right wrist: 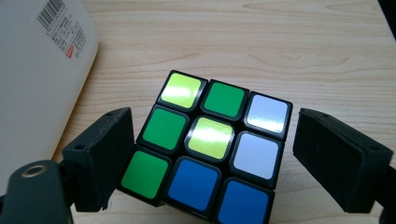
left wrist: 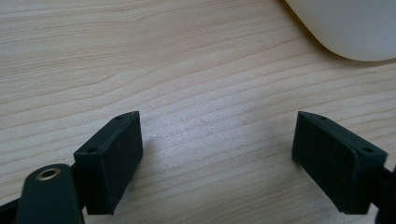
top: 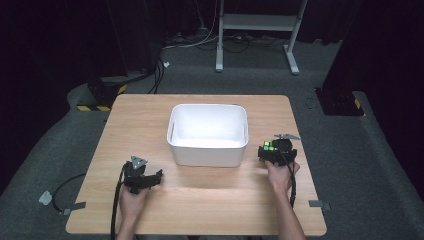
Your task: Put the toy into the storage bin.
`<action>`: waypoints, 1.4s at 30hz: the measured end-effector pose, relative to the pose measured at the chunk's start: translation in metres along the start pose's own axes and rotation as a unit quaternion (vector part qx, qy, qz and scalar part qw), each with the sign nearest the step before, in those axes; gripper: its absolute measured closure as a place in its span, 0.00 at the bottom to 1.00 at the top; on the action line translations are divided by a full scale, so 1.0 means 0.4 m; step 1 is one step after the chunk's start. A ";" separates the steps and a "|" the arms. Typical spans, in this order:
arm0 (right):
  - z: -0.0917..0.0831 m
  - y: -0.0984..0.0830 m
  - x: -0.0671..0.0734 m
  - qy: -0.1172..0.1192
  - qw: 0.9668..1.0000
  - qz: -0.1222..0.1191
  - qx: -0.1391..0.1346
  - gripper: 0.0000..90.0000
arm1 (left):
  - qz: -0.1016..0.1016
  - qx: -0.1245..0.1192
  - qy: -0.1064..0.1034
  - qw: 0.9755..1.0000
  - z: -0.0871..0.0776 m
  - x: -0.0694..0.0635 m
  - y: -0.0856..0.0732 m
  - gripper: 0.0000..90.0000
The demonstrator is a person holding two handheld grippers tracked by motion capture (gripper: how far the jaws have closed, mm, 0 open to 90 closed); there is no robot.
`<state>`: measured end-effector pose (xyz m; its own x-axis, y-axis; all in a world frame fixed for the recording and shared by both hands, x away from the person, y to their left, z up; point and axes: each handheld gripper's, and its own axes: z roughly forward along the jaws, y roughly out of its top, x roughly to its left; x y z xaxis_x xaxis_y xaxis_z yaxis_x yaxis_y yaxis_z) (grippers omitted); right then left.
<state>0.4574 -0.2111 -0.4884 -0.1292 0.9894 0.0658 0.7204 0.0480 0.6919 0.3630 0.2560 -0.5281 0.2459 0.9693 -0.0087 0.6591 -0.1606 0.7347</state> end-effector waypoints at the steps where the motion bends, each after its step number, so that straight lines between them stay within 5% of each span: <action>1: -0.001 0.000 0.001 0.000 1.000 0.000 -0.002 0.17 | 0.000 0.000 0.000 1.000 0.000 0.000 0.000 0.18; 8: -0.007 -0.002 0.008 -0.004 1.000 -0.012 -0.014 0.37 | 0.000 0.000 -0.001 1.000 0.000 0.000 0.000 0.18; 26: -0.014 -0.011 0.012 -0.007 0.999 -0.042 -0.024 0.38 | 0.000 0.000 0.000 1.000 0.000 0.000 0.000 0.18; 42: -0.086 0.002 0.010 0.024 0.997 -0.062 -0.046 0.38 | 0.000 0.000 0.000 1.000 0.000 0.000 0.000 0.18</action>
<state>0.4338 -0.2120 -0.4629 -0.2473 0.9689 0.0089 0.6322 0.1543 0.7593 0.3628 0.2559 -0.5281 0.2466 0.9691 -0.0082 0.6592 -0.1616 0.7344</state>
